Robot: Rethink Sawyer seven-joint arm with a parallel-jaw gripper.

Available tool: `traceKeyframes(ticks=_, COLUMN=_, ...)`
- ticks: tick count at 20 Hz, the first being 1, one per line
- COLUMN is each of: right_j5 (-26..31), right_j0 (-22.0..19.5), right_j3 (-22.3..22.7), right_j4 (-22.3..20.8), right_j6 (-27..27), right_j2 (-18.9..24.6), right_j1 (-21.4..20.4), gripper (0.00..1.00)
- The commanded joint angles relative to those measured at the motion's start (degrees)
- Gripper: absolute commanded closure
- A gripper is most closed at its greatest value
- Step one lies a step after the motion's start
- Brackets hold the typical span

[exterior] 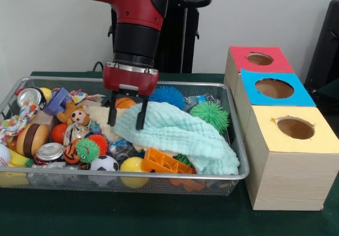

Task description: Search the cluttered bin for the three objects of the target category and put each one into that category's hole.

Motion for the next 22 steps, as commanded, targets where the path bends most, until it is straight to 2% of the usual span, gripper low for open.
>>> traceKeyframes(ticks=1, right_j5=-0.86, right_j0=-3.05, right_j3=-1.87, right_j4=-3.9, right_j6=5.15, right_j2=4.45, right_j1=1.35, gripper=0.0)
traceKeyframes(ticks=5, right_j5=0.46, right_j0=-4.2, right_j3=-2.0, right_j4=-4.22, right_j6=5.12, right_j2=5.21, right_j1=1.68, gripper=0.0)
traceKeyframes(ticks=11, right_j5=2.11, right_j0=-4.08, right_j3=-1.1, right_j4=-1.69, right_j6=6.79, right_j2=5.03, right_j1=3.62, gripper=0.0)
traceKeyframes(ticks=17, right_j5=4.17, right_j0=-3.42, right_j3=-0.06, right_j4=0.75, right_j6=8.31, right_j2=5.33, right_j1=4.98, gripper=0.0)
traceKeyframes(ticks=22, right_j5=3.78, right_j0=-1.62, right_j3=-0.36, right_j4=2.43, right_j6=9.07, right_j2=4.23, right_j1=5.63, gripper=0.0)
